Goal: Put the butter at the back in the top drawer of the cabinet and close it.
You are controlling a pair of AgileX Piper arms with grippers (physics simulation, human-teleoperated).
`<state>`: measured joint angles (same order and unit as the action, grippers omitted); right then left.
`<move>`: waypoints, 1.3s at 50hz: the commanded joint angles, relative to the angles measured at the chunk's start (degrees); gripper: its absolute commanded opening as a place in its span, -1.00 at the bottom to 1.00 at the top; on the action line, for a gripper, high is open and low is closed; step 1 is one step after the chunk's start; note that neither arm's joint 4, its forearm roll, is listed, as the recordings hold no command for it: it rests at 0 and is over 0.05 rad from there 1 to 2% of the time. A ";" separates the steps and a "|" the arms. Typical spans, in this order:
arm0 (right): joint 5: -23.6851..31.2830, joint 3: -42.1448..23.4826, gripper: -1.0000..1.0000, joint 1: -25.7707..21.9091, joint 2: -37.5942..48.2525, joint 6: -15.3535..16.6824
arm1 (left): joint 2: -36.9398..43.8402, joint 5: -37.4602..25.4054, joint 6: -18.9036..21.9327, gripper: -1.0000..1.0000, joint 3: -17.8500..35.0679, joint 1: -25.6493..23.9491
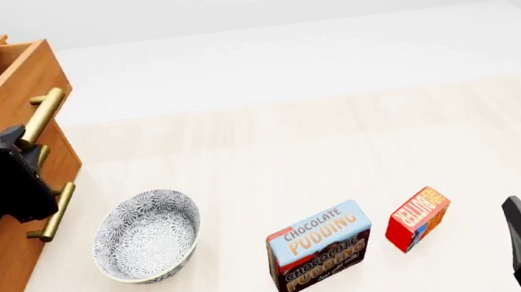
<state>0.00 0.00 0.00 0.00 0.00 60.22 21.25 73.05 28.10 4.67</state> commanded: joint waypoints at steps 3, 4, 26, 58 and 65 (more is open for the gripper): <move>0.00 0.00 1.00 0.00 0.00 0.00 | -0.09 0.18 -0.59 -1.00 0.90 -2.61; 0.00 0.00 1.00 0.00 0.00 0.00 | 0.00 0.17 -0.70 -1.00 0.96 -2.74; 0.00 0.00 1.00 0.00 0.00 0.00 | 4.67 2.58 -1.96 -1.00 1.15 -4.67; 0.00 0.00 1.00 0.00 0.00 0.00 | 6.90 0.93 -3.14 -1.00 3.26 -7.50; 0.00 0.00 1.00 0.00 0.00 0.00 | 5.90 0.42 -2.74 -1.00 2.53 -7.12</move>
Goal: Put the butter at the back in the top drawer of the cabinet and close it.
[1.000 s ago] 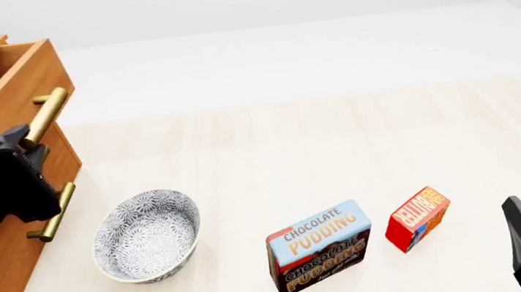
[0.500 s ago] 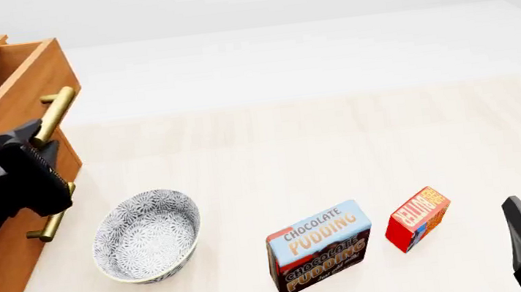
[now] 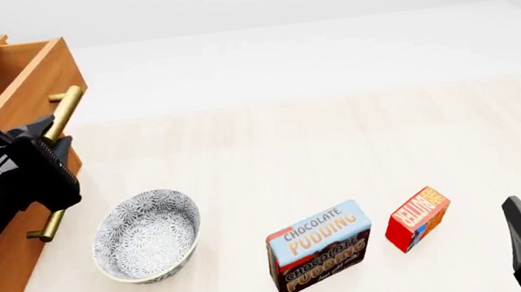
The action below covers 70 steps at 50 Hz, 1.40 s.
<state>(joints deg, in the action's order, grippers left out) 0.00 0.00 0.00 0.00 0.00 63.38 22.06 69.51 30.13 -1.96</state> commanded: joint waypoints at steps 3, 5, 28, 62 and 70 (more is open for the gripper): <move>0.00 0.00 1.00 0.00 0.00 0.00 | 2.11 -1.30 0.68 -1.00 0.90 -0.42; 0.00 0.00 1.00 0.00 0.00 0.00 | 1.66 -1.76 0.47 -1.00 0.88 -0.95; 0.00 0.00 1.00 0.00 0.00 0.00 | -1.70 -5.83 -1.34 -1.00 3.08 -4.47; 0.00 0.00 1.00 0.00 0.00 0.00 | 1.02 -46.73 -35.29 1.00 38.60 -13.60; 0.00 0.00 1.00 0.00 0.00 0.00 | 4.68 -56.47 -45.47 1.00 48.40 -13.53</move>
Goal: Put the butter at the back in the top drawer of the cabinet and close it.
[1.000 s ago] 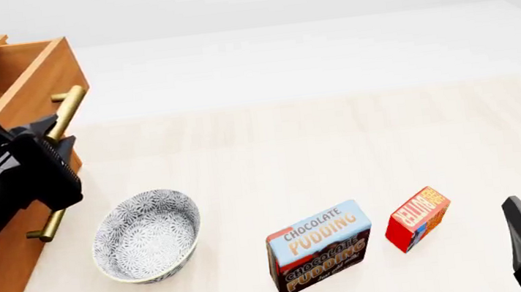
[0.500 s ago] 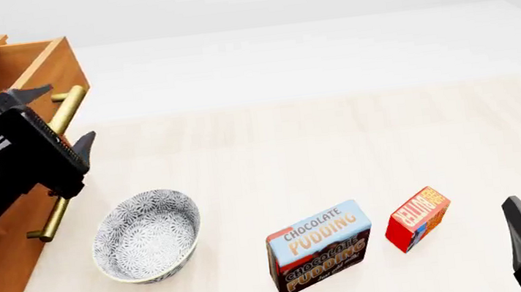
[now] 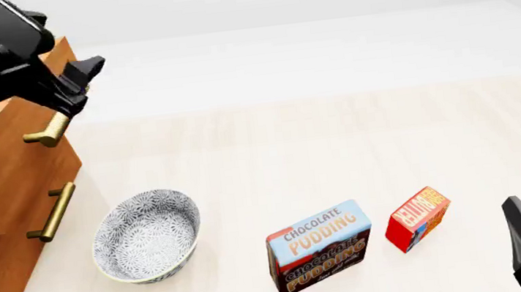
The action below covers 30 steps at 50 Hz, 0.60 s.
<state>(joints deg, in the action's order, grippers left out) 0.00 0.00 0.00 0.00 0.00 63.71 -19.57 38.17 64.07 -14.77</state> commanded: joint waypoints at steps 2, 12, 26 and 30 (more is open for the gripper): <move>0.00 0.00 1.00 0.00 0.00 0.00 | 3.13 -16.59 -14.34 1.00 15.78 0.75; 0.00 0.00 1.00 0.00 0.00 0.00 | 3.91 -29.25 -19.08 1.00 27.11 6.13; 0.00 0.00 1.00 0.00 0.00 0.00 | 7.30 -41.25 -33.64 1.00 38.47 6.03; 0.00 0.00 1.00 0.00 0.00 0.00 | 7.28 -42.90 -33.90 1.00 40.09 7.82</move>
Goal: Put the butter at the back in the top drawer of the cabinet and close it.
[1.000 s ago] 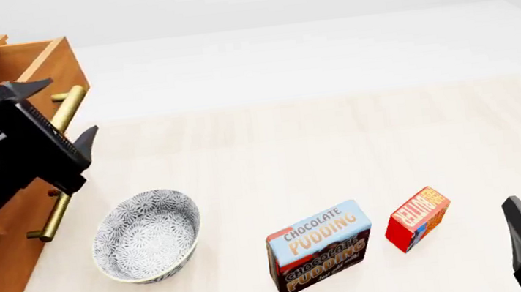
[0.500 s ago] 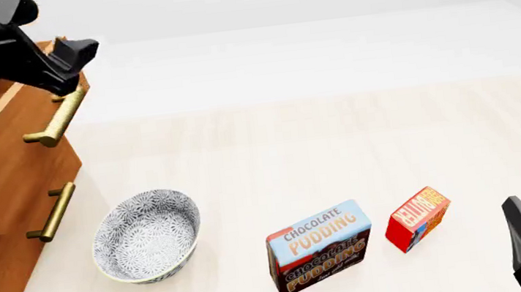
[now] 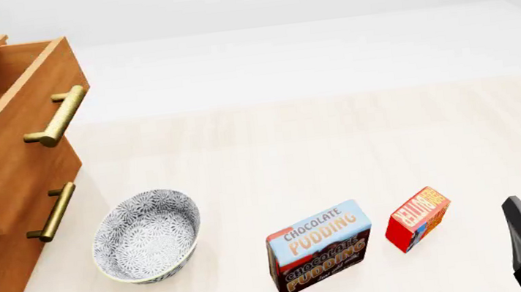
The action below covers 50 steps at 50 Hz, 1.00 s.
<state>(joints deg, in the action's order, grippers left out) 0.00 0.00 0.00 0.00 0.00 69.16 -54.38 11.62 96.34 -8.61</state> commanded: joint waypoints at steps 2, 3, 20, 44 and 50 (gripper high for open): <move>0.00 0.00 1.00 0.00 0.00 0.00 | 2.74 -8.43 -10.38 1.00 7.85 0.27; 0.00 0.00 1.00 0.00 0.00 0.00 | 2.60 -8.54 -10.28 1.00 7.15 1.65; 0.00 0.00 1.00 0.00 0.00 0.00 | 0.47 -8.43 -12.21 1.00 5.01 8.26; 0.00 0.00 1.00 0.00 0.00 0.00 | 1.58 -4.04 -15.76 1.00 -2.75 7.98; 0.00 0.00 1.00 0.00 0.00 0.00 | 2.19 -3.13 -16.85 1.00 -4.06 8.38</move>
<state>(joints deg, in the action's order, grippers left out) 0.00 0.00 0.00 0.00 0.00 70.51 -59.05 -3.47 94.59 -0.40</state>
